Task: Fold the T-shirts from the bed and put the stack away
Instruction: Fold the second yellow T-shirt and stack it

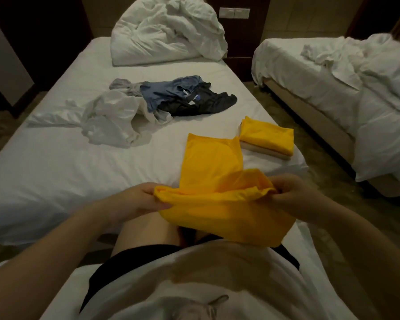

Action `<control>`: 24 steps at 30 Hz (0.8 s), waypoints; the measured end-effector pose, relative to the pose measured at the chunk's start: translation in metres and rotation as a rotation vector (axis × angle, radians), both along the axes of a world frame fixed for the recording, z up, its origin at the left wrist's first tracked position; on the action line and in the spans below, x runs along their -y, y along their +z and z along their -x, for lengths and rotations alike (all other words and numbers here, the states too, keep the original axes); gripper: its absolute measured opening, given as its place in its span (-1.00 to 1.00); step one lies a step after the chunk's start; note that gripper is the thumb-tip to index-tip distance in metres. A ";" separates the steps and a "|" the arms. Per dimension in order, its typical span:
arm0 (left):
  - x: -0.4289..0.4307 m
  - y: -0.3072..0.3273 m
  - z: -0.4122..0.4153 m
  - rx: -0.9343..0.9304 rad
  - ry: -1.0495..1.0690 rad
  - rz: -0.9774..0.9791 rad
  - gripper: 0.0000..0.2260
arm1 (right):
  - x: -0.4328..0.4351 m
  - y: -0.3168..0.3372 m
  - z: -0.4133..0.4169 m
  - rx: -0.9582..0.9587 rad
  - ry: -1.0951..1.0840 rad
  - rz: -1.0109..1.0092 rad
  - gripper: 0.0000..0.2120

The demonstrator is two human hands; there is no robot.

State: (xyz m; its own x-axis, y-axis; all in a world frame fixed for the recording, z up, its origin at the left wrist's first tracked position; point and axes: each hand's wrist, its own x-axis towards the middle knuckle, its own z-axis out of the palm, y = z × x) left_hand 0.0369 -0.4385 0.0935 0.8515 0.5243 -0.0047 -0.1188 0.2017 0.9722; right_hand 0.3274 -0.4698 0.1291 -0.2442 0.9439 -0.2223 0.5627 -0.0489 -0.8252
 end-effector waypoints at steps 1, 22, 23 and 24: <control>-0.012 0.009 -0.005 -0.040 0.055 0.037 -0.60 | -0.009 -0.001 -0.003 0.009 -0.025 -0.048 -0.87; -0.274 -0.180 -0.078 -0.407 0.686 0.823 -0.56 | -0.333 -0.186 -0.049 -0.234 -0.496 0.423 -0.66; -0.276 -0.190 -0.077 -0.393 0.703 0.834 -0.61 | -0.332 -0.197 -0.053 -0.253 -0.527 0.380 -0.62; -0.279 -0.193 -0.076 -0.371 0.686 0.845 -0.71 | -0.331 -0.204 -0.056 -0.285 -0.534 0.361 -0.54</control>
